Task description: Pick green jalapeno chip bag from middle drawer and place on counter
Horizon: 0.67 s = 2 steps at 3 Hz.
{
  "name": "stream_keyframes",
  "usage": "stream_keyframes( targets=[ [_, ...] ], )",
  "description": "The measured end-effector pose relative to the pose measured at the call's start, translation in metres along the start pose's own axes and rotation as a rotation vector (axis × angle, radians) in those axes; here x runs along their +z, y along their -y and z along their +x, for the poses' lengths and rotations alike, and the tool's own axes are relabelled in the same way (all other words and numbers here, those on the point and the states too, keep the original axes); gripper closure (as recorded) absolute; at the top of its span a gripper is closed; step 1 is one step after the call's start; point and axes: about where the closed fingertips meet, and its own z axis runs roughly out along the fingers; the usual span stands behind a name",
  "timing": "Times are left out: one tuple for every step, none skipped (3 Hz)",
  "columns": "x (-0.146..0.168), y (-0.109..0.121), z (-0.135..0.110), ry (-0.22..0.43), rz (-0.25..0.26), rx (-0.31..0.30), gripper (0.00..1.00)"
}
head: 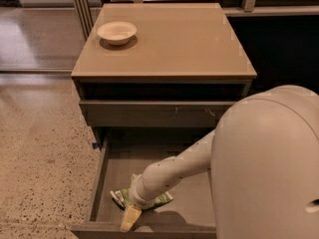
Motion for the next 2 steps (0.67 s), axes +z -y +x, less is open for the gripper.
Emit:
stream_keyframes(
  targets=[
    [-0.013,0.022,-0.010,0.016,0.038,-0.017,0.00],
    [-0.006,0.038,-0.013,0.012,0.043,-0.030,0.00]
  ],
)
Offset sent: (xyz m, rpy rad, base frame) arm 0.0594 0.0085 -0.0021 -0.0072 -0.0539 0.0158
